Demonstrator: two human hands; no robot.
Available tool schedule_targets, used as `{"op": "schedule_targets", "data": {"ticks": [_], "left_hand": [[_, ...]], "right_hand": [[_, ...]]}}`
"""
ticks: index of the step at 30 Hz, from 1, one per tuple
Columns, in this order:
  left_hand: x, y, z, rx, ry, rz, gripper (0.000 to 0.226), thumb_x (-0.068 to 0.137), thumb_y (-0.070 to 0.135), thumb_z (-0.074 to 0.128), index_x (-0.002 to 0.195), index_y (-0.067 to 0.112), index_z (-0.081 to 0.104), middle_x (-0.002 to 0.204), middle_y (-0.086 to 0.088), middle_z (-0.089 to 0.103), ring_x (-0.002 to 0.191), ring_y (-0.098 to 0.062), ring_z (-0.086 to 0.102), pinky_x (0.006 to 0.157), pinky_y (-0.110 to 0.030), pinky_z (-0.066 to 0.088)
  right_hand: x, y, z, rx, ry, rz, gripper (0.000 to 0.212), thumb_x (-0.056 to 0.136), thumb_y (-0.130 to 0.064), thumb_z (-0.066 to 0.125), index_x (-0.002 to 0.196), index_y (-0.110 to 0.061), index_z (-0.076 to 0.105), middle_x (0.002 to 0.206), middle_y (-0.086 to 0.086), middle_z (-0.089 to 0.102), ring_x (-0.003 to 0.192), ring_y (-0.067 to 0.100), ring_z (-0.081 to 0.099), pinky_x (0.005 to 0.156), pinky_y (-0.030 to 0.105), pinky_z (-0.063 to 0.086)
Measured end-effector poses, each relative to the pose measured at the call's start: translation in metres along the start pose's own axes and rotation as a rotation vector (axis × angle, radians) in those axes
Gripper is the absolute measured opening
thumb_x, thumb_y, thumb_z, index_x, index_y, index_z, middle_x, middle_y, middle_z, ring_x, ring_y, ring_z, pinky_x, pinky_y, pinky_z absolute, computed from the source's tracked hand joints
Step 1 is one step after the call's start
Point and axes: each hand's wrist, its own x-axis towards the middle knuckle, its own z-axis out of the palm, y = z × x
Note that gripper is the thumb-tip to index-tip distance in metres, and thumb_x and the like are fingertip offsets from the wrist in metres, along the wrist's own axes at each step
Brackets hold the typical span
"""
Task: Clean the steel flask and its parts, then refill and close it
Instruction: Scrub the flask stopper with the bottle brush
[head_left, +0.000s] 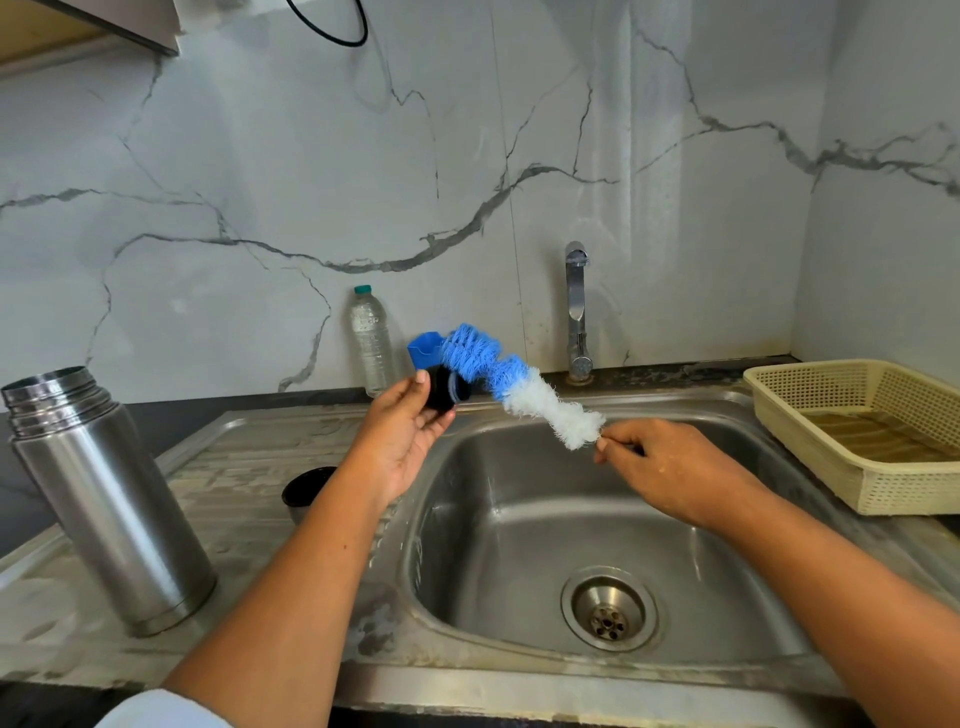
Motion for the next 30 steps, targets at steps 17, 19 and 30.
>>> {"op": "schedule_targets", "data": {"ticks": [17, 19, 30], "left_hand": [[0.000, -0.001, 0.004, -0.164, 0.039, -0.026, 0.031, 0.102, 0.014, 0.058, 0.129, -0.001, 0.056, 0.127, -0.023, 0.068, 0.116, -0.031, 0.069, 0.090, -0.038, 0.062], [0.000, 0.000, 0.004, -0.241, 0.056, -0.038, 0.034, 0.102, 0.015, 0.059, 0.131, -0.001, 0.055, 0.127, -0.025, 0.067, 0.115, -0.033, 0.069, 0.089, -0.039, 0.062], [-0.003, -0.001, 0.011, -0.323, -0.026, -0.064, 0.043, 0.095, 0.017, 0.064, 0.132, -0.003, 0.055, 0.127, -0.027, 0.068, 0.116, -0.036, 0.069, 0.085, -0.037, 0.063]], "right_hand": [[-0.002, 0.003, -0.004, 0.039, 0.070, 0.060, 0.026, 0.105, -0.040, 0.044, 0.093, -0.035, 0.067, 0.073, -0.002, 0.066, 0.065, 0.013, 0.057, 0.063, 0.032, 0.046], [-0.001, 0.001, -0.002, 0.079, 0.107, 0.072, 0.029, 0.103, -0.039, 0.044, 0.088, -0.033, 0.068, 0.070, -0.003, 0.065, 0.066, 0.014, 0.058, 0.064, 0.033, 0.046], [0.003, -0.001, 0.008, 0.122, 0.062, 0.023, 0.027, 0.105, -0.035, 0.044, 0.095, -0.036, 0.068, 0.066, -0.008, 0.061, 0.052, 0.002, 0.050, 0.052, 0.018, 0.040]]}}
